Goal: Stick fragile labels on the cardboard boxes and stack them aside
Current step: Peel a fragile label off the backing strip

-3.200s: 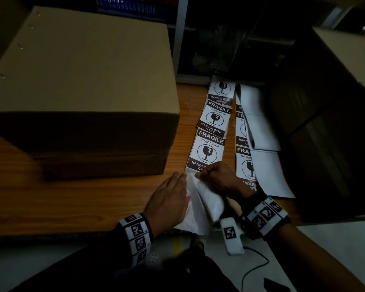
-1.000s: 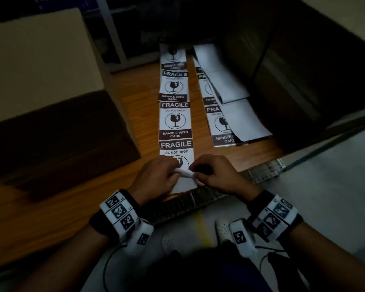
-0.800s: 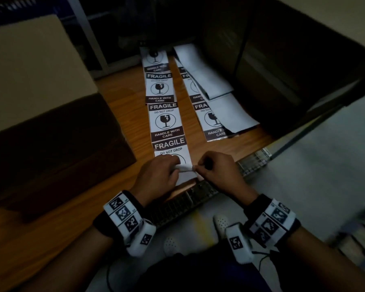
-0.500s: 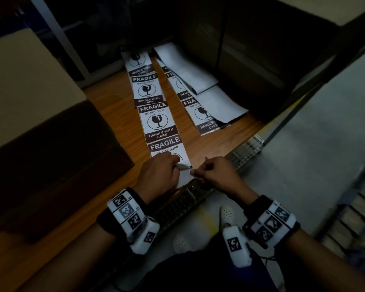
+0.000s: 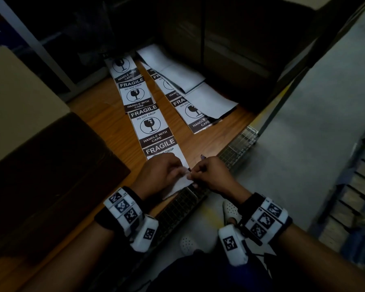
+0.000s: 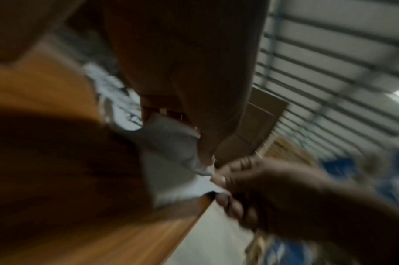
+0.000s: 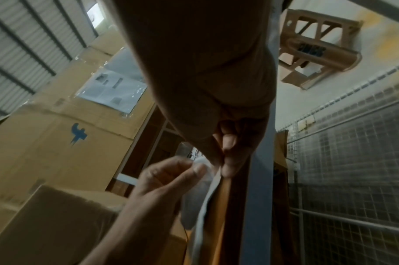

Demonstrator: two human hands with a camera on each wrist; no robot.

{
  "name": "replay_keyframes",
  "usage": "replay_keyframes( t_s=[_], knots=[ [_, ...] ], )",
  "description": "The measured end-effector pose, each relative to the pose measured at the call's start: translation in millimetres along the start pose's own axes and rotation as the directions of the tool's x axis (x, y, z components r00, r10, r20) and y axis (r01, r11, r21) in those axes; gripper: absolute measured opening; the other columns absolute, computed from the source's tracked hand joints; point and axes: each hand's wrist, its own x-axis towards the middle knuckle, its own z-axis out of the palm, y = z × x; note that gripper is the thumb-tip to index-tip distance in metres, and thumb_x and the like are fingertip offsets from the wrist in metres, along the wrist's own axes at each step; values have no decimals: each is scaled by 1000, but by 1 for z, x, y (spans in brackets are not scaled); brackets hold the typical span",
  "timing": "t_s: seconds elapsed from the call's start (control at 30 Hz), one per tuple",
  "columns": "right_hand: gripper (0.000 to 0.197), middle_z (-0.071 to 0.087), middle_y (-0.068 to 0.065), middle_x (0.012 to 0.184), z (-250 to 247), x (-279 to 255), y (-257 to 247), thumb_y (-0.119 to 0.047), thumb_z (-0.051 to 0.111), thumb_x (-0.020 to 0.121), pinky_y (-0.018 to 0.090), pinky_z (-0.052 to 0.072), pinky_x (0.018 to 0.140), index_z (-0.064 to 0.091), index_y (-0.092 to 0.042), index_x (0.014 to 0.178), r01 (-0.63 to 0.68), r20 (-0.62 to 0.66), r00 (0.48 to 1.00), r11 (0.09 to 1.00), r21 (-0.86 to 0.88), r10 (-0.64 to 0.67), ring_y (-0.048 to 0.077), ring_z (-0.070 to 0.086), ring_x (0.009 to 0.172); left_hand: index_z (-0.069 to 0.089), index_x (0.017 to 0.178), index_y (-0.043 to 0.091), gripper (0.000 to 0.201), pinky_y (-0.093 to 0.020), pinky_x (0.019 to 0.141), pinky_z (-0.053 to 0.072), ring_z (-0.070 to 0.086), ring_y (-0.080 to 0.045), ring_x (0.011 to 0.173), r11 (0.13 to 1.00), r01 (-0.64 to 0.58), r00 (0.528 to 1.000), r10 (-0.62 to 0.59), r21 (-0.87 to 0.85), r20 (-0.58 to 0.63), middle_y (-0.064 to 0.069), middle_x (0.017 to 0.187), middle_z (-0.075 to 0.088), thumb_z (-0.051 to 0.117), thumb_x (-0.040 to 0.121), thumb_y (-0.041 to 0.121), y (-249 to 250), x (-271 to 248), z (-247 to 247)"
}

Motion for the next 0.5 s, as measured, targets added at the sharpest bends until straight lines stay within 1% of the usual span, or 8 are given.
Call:
replay_keyframes(
  t_s=[0.03, 0.07, 0.13, 0.2, 0.27, 0.33, 0.43, 0.5],
  knots=[
    [13, 71, 12, 64, 0, 0, 1, -12, 75, 83, 18, 54, 62, 73, 0, 78, -7, -1, 1000, 1000, 18, 7, 16, 66, 55, 70, 86, 25, 11, -29, 70, 46, 59, -7, 79, 995, 40, 999, -40, -93, 5, 12, 83, 63, 64, 92, 32, -3, 2, -1],
    [13, 71, 13, 66, -1, 0, 2, -11, 75, 84, 26, 57, 61, 72, 1, 80, -14, 1, 1000, 999, 37, 14, 19, 67, 56, 70, 83, 26, 10, -28, 69, 46, 60, -5, 77, 982, 79, 997, -77, -173, 17, 12, 80, 64, 66, 92, 29, -7, 4, -3],
    [12, 71, 14, 66, -1, 0, 2, -10, 74, 84, 35, 59, 63, 72, 2, 80, -17, 5, 1000, 999, 48, 17, 21, 67, 57, 70, 75, 26, 16, -28, 67, 47, 61, -7, 71, 932, 155, 988, -149, -328, 43, 10, 73, 66, 69, 90, 23, -12, 8, -6],
    [14, 71, 13, 65, -1, 0, 1, -11, 73, 85, 35, 58, 63, 72, 2, 81, -23, 4, 1000, 999, 40, 23, 21, 66, 57, 70, 70, 23, 19, -27, 63, 45, 60, -7, 65, 880, 214, 976, -208, -424, 61, 9, 67, 66, 71, 88, 20, -14, 12, -9],
    [14, 70, 11, 64, -2, 0, 0, -11, 73, 85, 32, 57, 59, 72, 3, 81, -41, -2, 999, 997, 60, 41, 17, 65, 54, 69, 67, 17, 21, -23, 59, 42, 54, -5, 59, 854, 246, 968, -243, -458, 65, 9, 62, 62, 71, 88, 18, -14, 16, -11],
    [14, 69, 7, 61, -2, 1, 0, -11, 73, 86, 29, 53, 56, 71, 2, 81, -60, -7, 998, 996, 72, 61, 14, 63, 52, 64, 64, 17, 26, -20, 56, 40, 50, -3, 55, 825, 282, 955, -291, -489, 60, 7, 59, 58, 69, 89, 13, -14, 20, -14],
    [14, 69, 7, 61, -4, 2, -1, -13, 73, 85, 25, 52, 52, 71, -1, 79, -83, -12, 996, 993, 83, 84, 14, 63, 51, 59, 62, 13, 29, -26, 62, 42, 49, -13, 62, 704, 359, 910, -410, -612, 63, -4, 62, 53, 67, 90, 11, -16, 24, -16],
    [14, 69, 9, 63, -6, 0, -2, -13, 73, 86, 21, 47, 47, 70, 1, 81, -95, -18, 995, 990, 103, 98, 12, 62, 49, 57, 61, 12, 31, -29, 64, 41, 47, -16, 63, 619, 388, 882, -464, -683, 81, -7, 63, 50, 66, 91, 12, -15, 24, -15]
  ],
)
